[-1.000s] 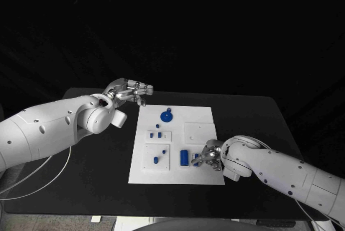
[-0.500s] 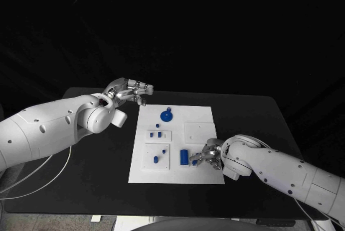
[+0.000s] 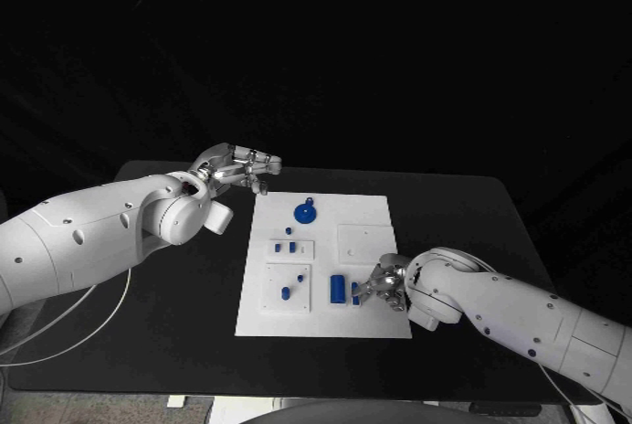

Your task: Assemble the parts on the task board

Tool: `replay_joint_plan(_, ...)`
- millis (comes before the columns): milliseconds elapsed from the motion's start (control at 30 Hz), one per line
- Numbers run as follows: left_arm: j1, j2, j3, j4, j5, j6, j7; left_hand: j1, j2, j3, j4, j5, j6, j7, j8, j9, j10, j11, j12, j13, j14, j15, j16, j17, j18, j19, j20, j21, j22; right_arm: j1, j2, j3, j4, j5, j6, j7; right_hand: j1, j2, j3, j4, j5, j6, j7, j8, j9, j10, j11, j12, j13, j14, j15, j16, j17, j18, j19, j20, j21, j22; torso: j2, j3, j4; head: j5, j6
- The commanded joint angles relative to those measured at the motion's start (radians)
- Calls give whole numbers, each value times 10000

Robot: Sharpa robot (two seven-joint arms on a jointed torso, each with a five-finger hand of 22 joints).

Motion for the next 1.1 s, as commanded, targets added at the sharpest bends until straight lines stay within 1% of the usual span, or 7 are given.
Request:
replay_joint_plan(33,1,20,5,8,18,150,21,0,75,15,65,48,-47,-8,-2,13,-46,2,62,-3,8,50,-28,-12,-83,29,11,-38,-9,-7,-4,0,-6,-153,-124,112,-2,72,34,-124,153,6,-52,46,-16,-38,-36,-22,-7,-3,-82,-49,9,-55,507,-65,-38,10,1,1,-1,8,-1)
replay_joint_plan(533,-2,21,4,5,18,159,1,15,82,29,108,51,-60,-3,-2,12,-57,5,67,-3,7,52,-28,-15,-82,32,13,-34,-28,-7,-59,0,6,-319,-493,475,-110,-55,64,-252,304,-28,-37,42,-28,-34,-24,-18,-11,-2,-79,-63,3,-54,508,-68,-41,6,0,-3,3,-3,28)
replay_joint_plan(633,-2,20,4,6,18,132,30,15,82,29,108,51,-60,-3,-2,12,-57,5,67,-3,7,52,-28,-15,-82,32,13,-34,-28,-7,-140,0,14,-259,-692,742,-286,-279,-199,-83,259,-229,46,38,-69,-28,28,-11,-10,-2,-56,-71,-4,-42,507,-54,-46,3,-2,2,0,-6,57)
replay_joint_plan(700,-3,17,3,-6,18,66,83,15,82,29,108,51,-60,-3,-2,12,-57,5,67,-3,7,52,-28,-15,-82,32,13,-34,-28,-6,-260,5,47,-110,-900,1082,-81,-425,-673,329,153,-525,156,44,-54,-59,86,5,-11,-11,-17,-62,9,44,506,2,-47,1,-5,9,-6,-19,89)
replay_joint_plan(767,-3,20,2,-40,54,-15,142,12,62,24,128,35,-52,-7,6,14,-48,3,76,-3,-7,55,-39,-21,-84,22,16,-39,-38,-2,-381,30,86,69,-1094,1464,-67,-567,-847,479,110,-694,224,51,-54,-88,116,-1,-21,-18,-4,-77,0,62,506,2,-57,-4,-17,17,-14,-44,150)
replay_joint_plan(967,-9,105,-2,-307,477,-223,354,26,32,3,126,4,-15,-18,21,14,-16,-3,87,-3,-100,65,-96,-45,-105,-60,30,-68,-75,123,-642,179,-3,886,-1692,2933,149,-619,-1076,708,94,-844,267,49,-12,-142,136,-32,-62,-29,11,-131,-32,104,498,29,-100,-18,-105,16,-65,-110,377)
replay_joint_plan(1100,-35,208,-3,-636,890,-350,562,127,36,42,54,-26,109,-26,62,12,66,24,87,-9,-1016,250,-1442,-653,-252,-1112,231,-125,-696,469,-669,225,-518,2179,-1966,4467,404,-465,-1101,559,399,-875,286,46,-20,-318,146,-350,-294,-112,18,-627,-454,145,413,49,-898,-320,-247,21,-132,-176,594)
